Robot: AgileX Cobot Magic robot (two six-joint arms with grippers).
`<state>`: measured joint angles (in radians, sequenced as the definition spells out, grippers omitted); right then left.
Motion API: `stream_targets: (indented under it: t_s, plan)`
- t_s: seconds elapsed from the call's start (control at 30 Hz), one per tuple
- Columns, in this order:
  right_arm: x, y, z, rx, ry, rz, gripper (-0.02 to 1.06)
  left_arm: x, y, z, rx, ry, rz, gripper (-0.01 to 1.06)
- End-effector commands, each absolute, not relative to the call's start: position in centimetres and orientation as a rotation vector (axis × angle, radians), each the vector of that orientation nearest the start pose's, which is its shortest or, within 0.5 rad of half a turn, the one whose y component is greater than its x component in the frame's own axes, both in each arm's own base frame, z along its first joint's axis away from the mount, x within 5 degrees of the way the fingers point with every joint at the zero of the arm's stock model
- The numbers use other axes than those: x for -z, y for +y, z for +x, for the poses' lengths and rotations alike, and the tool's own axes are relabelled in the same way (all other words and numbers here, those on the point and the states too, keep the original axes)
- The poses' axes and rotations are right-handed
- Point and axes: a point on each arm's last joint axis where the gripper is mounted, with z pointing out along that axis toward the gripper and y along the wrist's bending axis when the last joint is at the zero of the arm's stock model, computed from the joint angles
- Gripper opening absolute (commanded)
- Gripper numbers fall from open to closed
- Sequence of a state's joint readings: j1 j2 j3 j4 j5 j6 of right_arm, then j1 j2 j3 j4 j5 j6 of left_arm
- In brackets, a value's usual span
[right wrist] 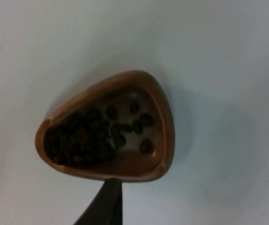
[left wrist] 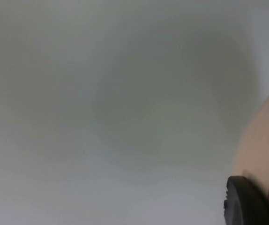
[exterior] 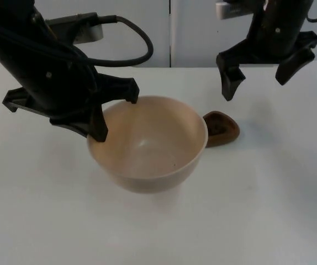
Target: Pick up the bowl with the left hand and pour the coffee beans from the cup into the bowl with the right hand.
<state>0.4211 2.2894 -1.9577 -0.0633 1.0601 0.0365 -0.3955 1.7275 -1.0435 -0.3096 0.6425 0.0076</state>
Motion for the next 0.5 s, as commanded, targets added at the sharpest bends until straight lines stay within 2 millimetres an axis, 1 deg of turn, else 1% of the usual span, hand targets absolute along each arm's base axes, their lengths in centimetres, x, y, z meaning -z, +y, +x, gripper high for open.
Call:
stream_targets:
  t_s: [0.0, 0.03, 0.1, 0.17, 0.23, 0.37, 0.4, 0.47]
  plan:
    - [-17.7, 20.0, 44.8, 0.006, 2.821, -0.595, 1.04, -19.3, -14.4, 30.0, 0.427, 2.812, 0.234, 0.00]
    - [-17.2, 20.3, 44.9, 0.007, 2.829, -0.597, 1.04, -19.3, -14.4, 30.0, 0.427, 2.812, 0.234, 0.00]
    - [-16.9, 20.6, 45.0, 0.009, 2.834, -0.595, 1.04, -19.3, -14.4, 30.0, 0.427, 2.812, 0.234, 0.00]
    - [-15.8, 20.9, 45.3, 0.012, 2.847, -0.595, 1.04, -19.3, -14.4, 30.0, 0.427, 2.812, 0.234, 0.00]
    - [-15.6, 20.9, 45.4, 0.003, 2.840, -0.592, 1.04, -19.3, -14.4, 30.0, 0.427, 2.812, 0.234, 0.00]
    - [-14.1, 20.9, 45.6, 0.016, 2.864, -0.596, 1.04, -19.3, -14.4, 30.0, 0.427, 2.812, 0.234, 0.00]
    - [-14.1, 20.9, 45.6, 0.016, 2.864, -0.596, 1.04, -19.3, -14.4, 30.0, 0.427, 2.812, 0.234, 0.00]
    - [-13.3, 20.9, 45.7, 0.025, 2.869, -0.601, 1.04, -19.3, -14.4, 30.0, 0.427, 2.812, 0.234, 0.00]
